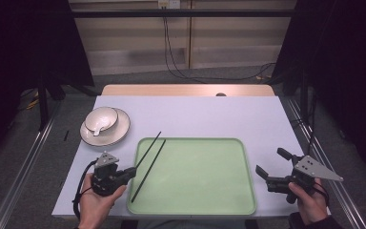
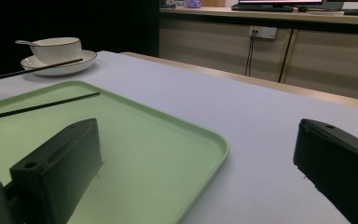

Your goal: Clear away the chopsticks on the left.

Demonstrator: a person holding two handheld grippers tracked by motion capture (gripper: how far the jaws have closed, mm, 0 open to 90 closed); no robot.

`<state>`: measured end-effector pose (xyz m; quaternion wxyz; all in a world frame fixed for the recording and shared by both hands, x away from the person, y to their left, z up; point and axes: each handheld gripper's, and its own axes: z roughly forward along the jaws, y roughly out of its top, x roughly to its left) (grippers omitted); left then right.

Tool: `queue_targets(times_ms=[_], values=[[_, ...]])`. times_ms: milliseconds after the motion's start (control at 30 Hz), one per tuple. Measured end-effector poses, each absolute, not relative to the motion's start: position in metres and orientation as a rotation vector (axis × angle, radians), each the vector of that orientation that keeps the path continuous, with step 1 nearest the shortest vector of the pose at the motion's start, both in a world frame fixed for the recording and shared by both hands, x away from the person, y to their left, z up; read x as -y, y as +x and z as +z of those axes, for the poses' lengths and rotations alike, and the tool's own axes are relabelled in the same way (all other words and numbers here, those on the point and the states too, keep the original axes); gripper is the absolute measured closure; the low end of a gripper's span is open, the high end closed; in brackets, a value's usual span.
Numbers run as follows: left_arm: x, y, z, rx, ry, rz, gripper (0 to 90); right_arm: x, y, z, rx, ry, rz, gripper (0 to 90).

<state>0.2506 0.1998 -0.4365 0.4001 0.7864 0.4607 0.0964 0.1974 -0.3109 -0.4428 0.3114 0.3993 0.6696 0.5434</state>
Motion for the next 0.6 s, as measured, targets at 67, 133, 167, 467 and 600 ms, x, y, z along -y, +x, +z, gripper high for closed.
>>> queue_targets(times_ms=[67,133,167,467,600], values=[[-0.193,0.252,-0.438,-1.171,2.003,0.248,86.3,0.311,0.197,-0.443,-1.769,1.056,1.435,0.3],[-0.187,0.252,-0.440,-1.170,2.008,0.228,86.3,0.311,0.197,-0.443,-1.772,1.053,1.437,0.3],[-0.185,0.253,-0.441,-1.165,2.014,0.227,86.3,0.311,0.197,-0.443,-1.770,1.055,1.436,0.4],[-0.161,0.258,-0.451,-1.231,2.017,0.235,86.4,0.310,0.197,-0.443,-1.773,1.046,1.433,0.4],[-0.156,0.257,-0.457,-1.223,2.053,0.211,86.3,0.311,0.197,-0.443,-1.775,1.052,1.433,0.4]])
